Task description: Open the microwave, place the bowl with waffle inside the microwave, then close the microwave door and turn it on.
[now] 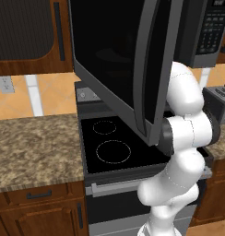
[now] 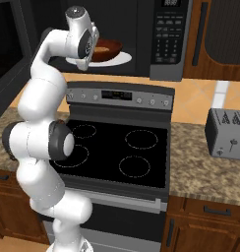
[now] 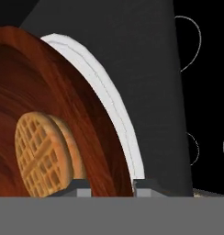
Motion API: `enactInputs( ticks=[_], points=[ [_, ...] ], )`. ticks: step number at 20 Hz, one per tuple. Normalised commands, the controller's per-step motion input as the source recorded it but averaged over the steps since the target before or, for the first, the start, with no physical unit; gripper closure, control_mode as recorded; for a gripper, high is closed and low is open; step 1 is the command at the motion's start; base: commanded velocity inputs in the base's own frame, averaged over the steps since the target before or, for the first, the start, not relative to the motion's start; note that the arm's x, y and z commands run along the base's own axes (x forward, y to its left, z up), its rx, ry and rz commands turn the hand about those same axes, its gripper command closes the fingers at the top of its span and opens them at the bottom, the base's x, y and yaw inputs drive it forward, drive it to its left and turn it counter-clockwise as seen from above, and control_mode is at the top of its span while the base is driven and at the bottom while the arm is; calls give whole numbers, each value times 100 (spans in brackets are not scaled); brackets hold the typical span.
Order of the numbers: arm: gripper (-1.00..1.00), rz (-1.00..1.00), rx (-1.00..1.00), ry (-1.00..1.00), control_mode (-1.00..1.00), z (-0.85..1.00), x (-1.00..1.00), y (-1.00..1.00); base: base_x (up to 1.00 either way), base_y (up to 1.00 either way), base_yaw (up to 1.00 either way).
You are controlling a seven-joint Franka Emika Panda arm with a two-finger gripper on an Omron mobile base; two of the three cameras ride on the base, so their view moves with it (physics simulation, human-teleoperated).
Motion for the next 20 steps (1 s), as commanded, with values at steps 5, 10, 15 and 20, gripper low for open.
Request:
enactInputs(
  ticks=[5,10,15,20],
  points=[
    [100,0,-1,4,-100,-21,27,0,0,0,0],
    [-100,0,0,0,-100,-2,4,0,0,0,0],
    [-100,0,0,-8,-100,-3,-12,0,0,0,0],
    [-100,0,0,-28,-100,-2,-77,-1,0,0,0]
  ],
)
